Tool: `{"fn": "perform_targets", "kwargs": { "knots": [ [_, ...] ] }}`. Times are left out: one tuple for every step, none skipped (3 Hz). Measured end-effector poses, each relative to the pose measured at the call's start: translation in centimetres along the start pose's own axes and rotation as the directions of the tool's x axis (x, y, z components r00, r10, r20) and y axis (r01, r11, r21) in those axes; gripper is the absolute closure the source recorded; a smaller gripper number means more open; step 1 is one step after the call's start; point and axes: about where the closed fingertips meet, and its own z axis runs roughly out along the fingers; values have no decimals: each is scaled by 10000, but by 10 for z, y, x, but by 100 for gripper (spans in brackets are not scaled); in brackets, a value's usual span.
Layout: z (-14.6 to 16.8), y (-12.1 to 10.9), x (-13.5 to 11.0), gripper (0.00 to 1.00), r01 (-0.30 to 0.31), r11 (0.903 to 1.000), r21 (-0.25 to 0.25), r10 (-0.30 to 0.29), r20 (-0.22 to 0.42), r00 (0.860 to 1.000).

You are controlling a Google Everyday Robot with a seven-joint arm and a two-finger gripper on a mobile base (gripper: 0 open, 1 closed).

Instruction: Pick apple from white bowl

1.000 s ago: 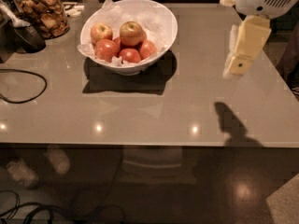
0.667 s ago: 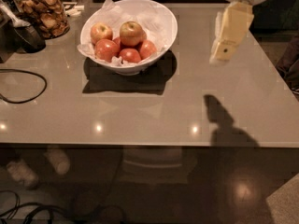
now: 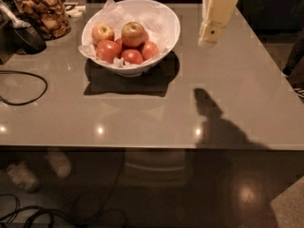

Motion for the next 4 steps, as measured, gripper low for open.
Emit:
{"fn": "perform_targets", "kwargs": {
  "knots": [
    [6,-8,-4,0,44,9992,393,-39,-128,9999],
    [24,-33,-20,0,77,9988,490,-79,36,10000],
    [40,-66,-41,0,233,9985,499,-244,227,9994],
    [54,-94,-57,0,380,9982,456,-399,404,9984]
  ]
}}
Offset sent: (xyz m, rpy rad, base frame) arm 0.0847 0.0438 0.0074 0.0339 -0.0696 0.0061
